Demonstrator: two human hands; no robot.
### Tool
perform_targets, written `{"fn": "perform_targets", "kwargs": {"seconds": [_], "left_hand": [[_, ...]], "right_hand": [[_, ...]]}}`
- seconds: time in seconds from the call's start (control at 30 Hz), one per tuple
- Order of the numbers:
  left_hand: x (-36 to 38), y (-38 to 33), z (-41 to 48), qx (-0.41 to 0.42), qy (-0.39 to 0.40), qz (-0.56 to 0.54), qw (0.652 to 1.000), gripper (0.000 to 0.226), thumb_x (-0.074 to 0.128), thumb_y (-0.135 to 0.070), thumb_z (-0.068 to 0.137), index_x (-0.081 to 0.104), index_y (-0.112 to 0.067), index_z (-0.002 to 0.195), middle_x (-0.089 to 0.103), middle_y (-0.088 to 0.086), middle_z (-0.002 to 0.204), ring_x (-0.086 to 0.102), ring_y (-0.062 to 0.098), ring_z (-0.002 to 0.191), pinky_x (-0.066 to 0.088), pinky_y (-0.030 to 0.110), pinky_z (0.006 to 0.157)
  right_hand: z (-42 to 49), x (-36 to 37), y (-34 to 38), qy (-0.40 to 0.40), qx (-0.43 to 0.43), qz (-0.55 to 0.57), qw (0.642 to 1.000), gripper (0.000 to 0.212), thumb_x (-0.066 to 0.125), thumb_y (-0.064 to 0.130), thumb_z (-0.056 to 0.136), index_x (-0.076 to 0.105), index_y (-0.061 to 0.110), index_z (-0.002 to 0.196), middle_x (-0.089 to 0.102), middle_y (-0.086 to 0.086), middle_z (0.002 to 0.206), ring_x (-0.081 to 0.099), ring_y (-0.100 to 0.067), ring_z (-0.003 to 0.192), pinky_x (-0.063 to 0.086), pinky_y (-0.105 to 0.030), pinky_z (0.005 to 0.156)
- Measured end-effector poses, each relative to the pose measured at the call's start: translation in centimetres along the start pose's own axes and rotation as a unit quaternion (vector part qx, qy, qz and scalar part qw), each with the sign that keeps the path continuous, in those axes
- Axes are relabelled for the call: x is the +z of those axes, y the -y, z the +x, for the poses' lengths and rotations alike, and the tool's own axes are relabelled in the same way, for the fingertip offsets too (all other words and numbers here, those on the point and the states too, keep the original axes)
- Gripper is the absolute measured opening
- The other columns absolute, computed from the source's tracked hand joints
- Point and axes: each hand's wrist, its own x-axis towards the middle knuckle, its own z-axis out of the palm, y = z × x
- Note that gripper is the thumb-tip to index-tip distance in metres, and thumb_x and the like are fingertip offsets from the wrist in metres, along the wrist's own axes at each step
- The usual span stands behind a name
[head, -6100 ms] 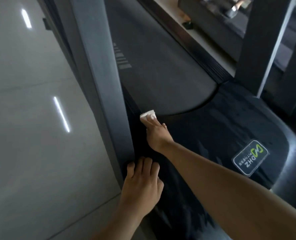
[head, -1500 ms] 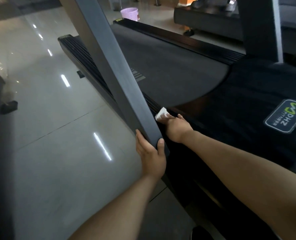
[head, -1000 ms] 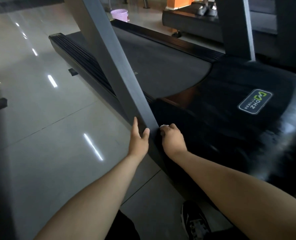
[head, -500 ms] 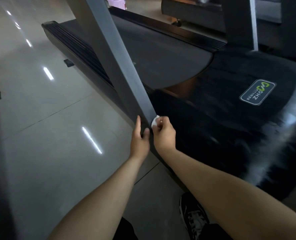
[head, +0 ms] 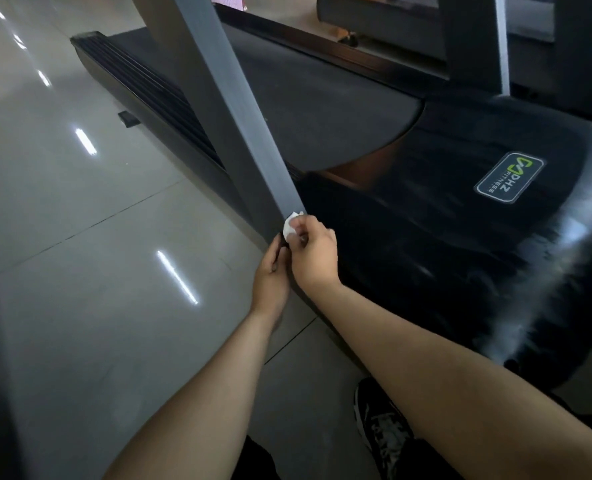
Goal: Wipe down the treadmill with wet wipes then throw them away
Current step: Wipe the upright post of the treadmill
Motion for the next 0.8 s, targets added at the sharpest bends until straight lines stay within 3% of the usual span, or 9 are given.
{"fn": "perform_targets", "kwargs": {"seconds": [0.1,0.17,0.33,0.4,0.47,0.53,0.57,0.67,0.8], "left_hand": [[0.4,0.4,-0.1,-0.021,-0.010,0.000,1.000,0.042,0.045,-0.036,0.107,0.043,-0.043,0.149,0.047,-0.016,0.151,0.048,0.007,0.136,0.046,0.034,0.110],[0.6,0.6,-0.3,-0.031,-0.026,-0.001,0.999,0.044,0.047,-0.042,0.105,0.041,-0.048,0.149,0.041,-0.014,0.156,0.043,0.011,0.141,0.041,0.042,0.115],[0.8,0.0,-0.6,-0.063,-0.016,-0.047,0.997,0.045,0.044,-0.039,0.108,0.037,-0.044,0.152,0.040,-0.005,0.158,0.046,0.020,0.140,0.041,0.044,0.115],[0.7,-0.1,-0.6,-0.061,-0.013,-0.043,0.997,0.045,0.046,-0.042,0.106,0.038,-0.046,0.150,0.040,-0.007,0.158,0.045,0.019,0.141,0.040,0.045,0.116],[0.6,-0.1,-0.7,-0.057,-0.007,-0.044,0.997,0.044,0.046,-0.042,0.106,0.040,-0.046,0.150,0.043,-0.010,0.155,0.049,0.011,0.135,0.045,0.037,0.111],[0.5,-0.4,-0.9,-0.060,0.008,-0.063,0.996,0.043,0.043,-0.036,0.108,0.041,-0.039,0.152,0.050,-0.013,0.147,0.057,0.001,0.121,0.052,0.022,0.096],[0.5,-0.5,-0.9,-0.061,0.018,-0.070,0.995,0.043,0.042,-0.036,0.109,0.042,-0.039,0.151,0.054,-0.014,0.145,0.059,0.001,0.120,0.054,0.023,0.097],[0.2,-0.6,-0.8,-0.071,0.026,-0.076,0.994,0.042,0.039,-0.046,0.107,0.044,-0.043,0.149,0.060,-0.011,0.141,0.058,0.009,0.128,0.046,0.047,0.110],[-0.1,-1.0,-0.9,-0.074,0.014,-0.068,0.995,0.041,0.040,-0.046,0.107,0.043,-0.044,0.148,0.047,-0.009,0.154,0.049,0.013,0.137,0.042,0.046,0.114]], "right_hand": [[-1.3,0.3,-1.6,-0.015,0.033,-0.001,0.999,0.015,0.055,0.011,0.098,0.060,0.018,0.111,0.059,0.001,0.108,0.051,-0.016,0.107,0.047,-0.032,0.092],[-2.9,0.5,-3.3,-0.022,0.054,-0.022,0.998,0.013,0.055,0.009,0.097,0.059,0.019,0.105,0.059,0.001,0.107,0.056,-0.017,0.102,0.049,-0.033,0.089],[-5.1,0.4,-4.7,-0.030,0.119,-0.054,0.991,0.027,0.049,-0.004,0.090,0.051,0.023,0.087,0.057,0.001,0.101,0.053,-0.012,0.086,0.035,-0.021,0.077],[-4.6,0.3,-3.8,-0.043,0.112,-0.030,0.992,0.021,0.052,0.002,0.094,0.055,0.022,0.091,0.057,0.002,0.104,0.056,-0.012,0.091,0.037,-0.015,0.073],[-3.2,0.2,-1.8,-0.048,0.082,-0.012,0.995,0.014,0.055,0.009,0.099,0.061,0.018,0.108,0.056,0.002,0.111,0.053,-0.009,0.096,0.038,-0.009,0.077],[-1.2,0.1,0.4,-0.045,0.041,0.000,0.998,0.026,0.054,0.010,0.101,0.061,0.013,0.126,0.057,-0.004,0.124,0.054,-0.014,0.108,0.042,-0.019,0.091],[-0.4,0.0,1.5,-0.040,0.024,0.013,0.999,0.030,0.053,0.010,0.101,0.059,0.013,0.130,0.055,-0.006,0.127,0.054,-0.017,0.112,0.044,-0.025,0.095],[1.0,-0.1,2.6,-0.033,0.016,0.045,0.998,0.032,0.051,0.009,0.102,0.057,0.017,0.133,0.055,-0.004,0.128,0.054,-0.017,0.113,0.046,-0.027,0.093],[-0.7,0.3,-0.3,-0.056,0.083,0.058,0.993,0.027,0.055,0.011,0.100,0.059,0.023,0.124,0.060,-0.002,0.122,0.059,-0.016,0.110,0.052,-0.034,0.096]]}}
